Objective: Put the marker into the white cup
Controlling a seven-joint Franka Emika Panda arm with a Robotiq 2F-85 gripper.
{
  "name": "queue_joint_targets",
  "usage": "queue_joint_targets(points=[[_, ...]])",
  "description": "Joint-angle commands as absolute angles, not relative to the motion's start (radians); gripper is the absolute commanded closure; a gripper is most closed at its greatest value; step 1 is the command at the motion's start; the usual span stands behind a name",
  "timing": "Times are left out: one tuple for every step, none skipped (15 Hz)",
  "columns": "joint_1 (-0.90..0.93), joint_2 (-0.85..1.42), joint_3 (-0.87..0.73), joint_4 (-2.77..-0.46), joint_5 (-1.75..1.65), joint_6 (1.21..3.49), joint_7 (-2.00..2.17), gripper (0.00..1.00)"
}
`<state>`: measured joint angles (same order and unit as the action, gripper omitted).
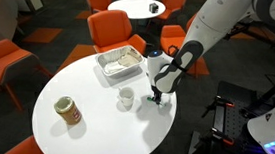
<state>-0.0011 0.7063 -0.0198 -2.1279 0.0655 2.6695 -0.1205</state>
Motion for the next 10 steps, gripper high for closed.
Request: queue_joint_targets(points=[[0.002, 0.710, -0.027, -2.120, 0.036, 2.677, -0.073, 1.00], [-0.002, 0.703, -0.022, -2.121, 0.037, 2.674, -0.074, 1.00], [0.005, 0.692, -0.027, -2.121, 0.033, 2.666, -0.067, 0.99], [-0.007, 0.681, -0.013, -2.118, 0.042, 2.648, -0.078, 0.97], [0.000, 0.657, -0.017, -2.113, 0.042, 2.610, -0.064, 0.97], [0.001, 0.629, -0.016, -2.105, 0.050, 2.546, -0.049, 0.97], [0.010, 0.597, -0.024, -2.096, 0.045, 2.466, -0.026, 0.97], [0.009, 0.565, -0.022, -2.083, 0.045, 2.383, -0.015, 0.97], [0.000, 0.530, -0.011, -2.065, 0.051, 2.286, -0.024, 0.97], [0.002, 0.500, -0.012, -2.045, 0.047, 2.199, -0.018, 0.97]])
